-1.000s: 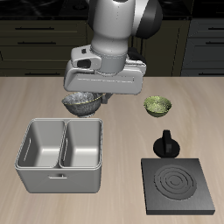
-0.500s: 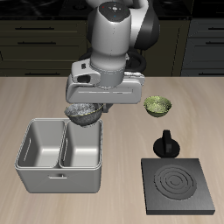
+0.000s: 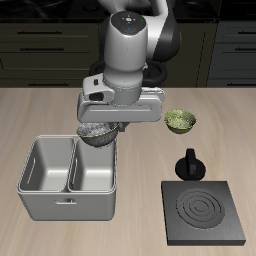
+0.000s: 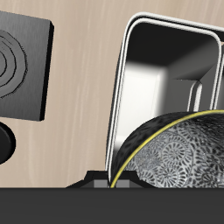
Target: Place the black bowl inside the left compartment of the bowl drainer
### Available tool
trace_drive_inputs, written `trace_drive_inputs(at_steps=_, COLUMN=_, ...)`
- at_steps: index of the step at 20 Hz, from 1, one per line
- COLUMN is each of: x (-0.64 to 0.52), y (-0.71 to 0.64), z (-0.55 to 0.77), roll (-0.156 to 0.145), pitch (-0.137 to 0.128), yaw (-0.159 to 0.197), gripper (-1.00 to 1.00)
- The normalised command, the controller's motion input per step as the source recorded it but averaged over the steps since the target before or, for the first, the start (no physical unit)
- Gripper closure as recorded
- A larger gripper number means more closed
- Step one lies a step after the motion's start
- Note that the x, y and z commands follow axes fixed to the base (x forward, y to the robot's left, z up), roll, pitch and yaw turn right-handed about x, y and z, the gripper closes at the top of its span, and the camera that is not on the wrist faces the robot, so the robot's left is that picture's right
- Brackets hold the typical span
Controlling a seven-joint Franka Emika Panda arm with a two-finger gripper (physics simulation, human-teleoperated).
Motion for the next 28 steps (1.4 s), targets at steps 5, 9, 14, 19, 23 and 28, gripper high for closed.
trace_drive_inputs(at_steps=5, x=-0.08, y=0.13, z=-0.04, roll=0.028, pitch=-0.006, yaw=0.007, gripper=1.00)
trace_drive_inputs(at_steps=9, x=-0.05, y=0.20, z=0.15, roll=0.035, pitch=-0.027, yaw=-0.009, gripper=1.00)
trace_drive_inputs(at_steps=14, x=0.00, y=0.12, z=0.07, roll=0.017, pitch=-0.017, yaw=0.005, gripper=1.00)
trace_drive_inputs(at_steps=19, x=0.03, y=-0.10, z=-0.05, roll=-0.003, pitch=0.004, yaw=-0.023, gripper=1.00)
trace_drive_inputs(at_steps=23, x=0.05, y=-0.16, z=-0.09, roll=-0.039, pitch=0.017, yaw=-0.008, gripper=1.00)
trace_drive_inputs(at_steps=28, x=0.04, y=-0.12, z=-0.08, roll=-0.032, pitch=0.008, yaw=0.000, gripper=1.00)
